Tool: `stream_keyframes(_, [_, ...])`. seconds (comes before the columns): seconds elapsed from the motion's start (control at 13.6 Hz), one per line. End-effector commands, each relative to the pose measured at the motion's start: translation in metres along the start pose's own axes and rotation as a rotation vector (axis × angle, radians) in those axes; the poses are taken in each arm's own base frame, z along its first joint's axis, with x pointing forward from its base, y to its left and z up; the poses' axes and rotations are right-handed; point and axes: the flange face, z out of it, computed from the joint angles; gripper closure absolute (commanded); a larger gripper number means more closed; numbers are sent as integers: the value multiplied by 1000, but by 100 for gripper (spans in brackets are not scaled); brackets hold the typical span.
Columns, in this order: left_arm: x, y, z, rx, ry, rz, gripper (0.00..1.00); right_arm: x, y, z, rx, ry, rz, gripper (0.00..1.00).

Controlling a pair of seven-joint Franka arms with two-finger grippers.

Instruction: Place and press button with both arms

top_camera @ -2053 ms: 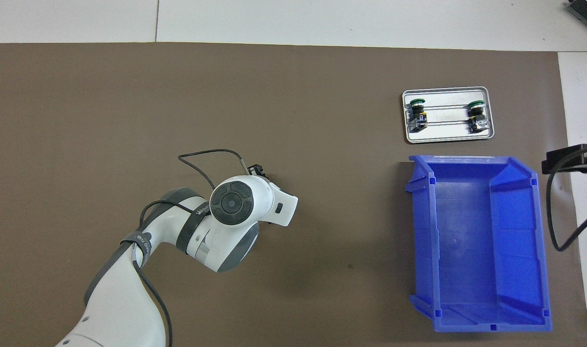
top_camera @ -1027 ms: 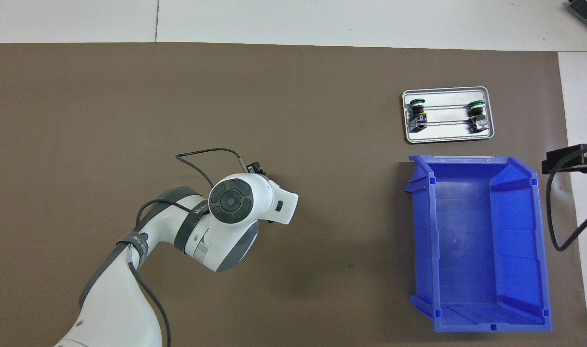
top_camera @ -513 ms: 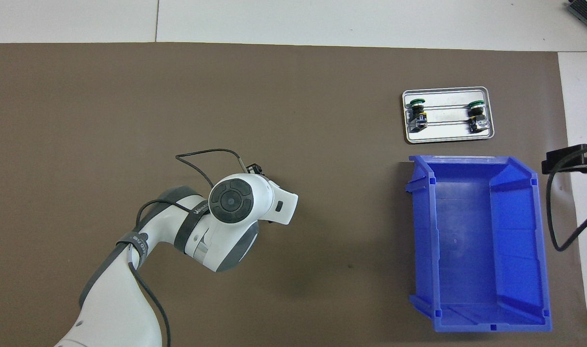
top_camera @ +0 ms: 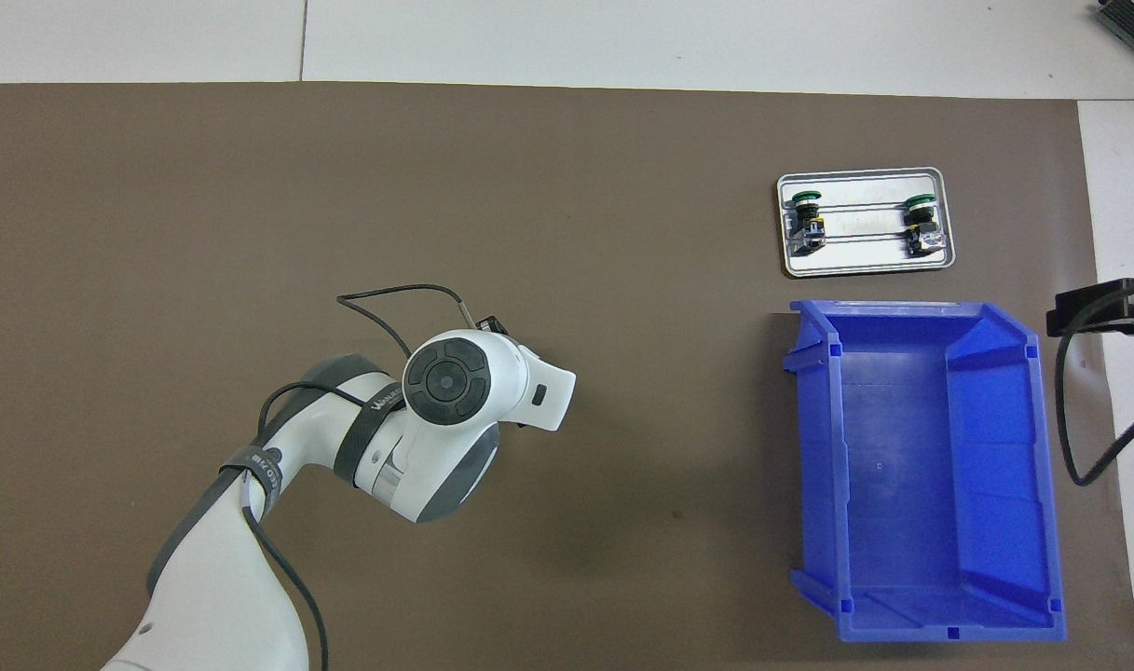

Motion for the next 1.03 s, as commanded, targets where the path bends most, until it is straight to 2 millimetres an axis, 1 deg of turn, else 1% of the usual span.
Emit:
stream_keyframes(0.0, [-2,-9,-10,5,-12,-18,66,-5,-1,-1,17,8,-3,0])
stream_keyframes(0.29, [-3,-9,-9,2,-16,-19,76,-5,-1,-1,15,8,-5,0])
stream_keyframes(0.44, [-4,-9,-9,-3,-25,-21,86,-6,-1,-2,17,9,-5,0])
stream_keyframes(0.51, [-3,-10,-10,-1,-23,-21,87,-5,-1,-1,17,8,-5,0])
stream_keyframes(0.59, [-3,-10,-11,-1,-23,-21,93,-5,-1,0,17,6,-3,0])
stream_keyframes(0.66, [-2,-11,-13,-2,-24,-22,95,-5,-1,-1,15,8,-5,0])
stream_keyframes(0.81, [1,-14,-19,1,-20,-24,95,-6,-1,-2,17,9,-5,0])
stream_keyframes(0.95, [-3,-23,-30,11,-6,-58,91,-5,-1,-1,15,8,-5,0])
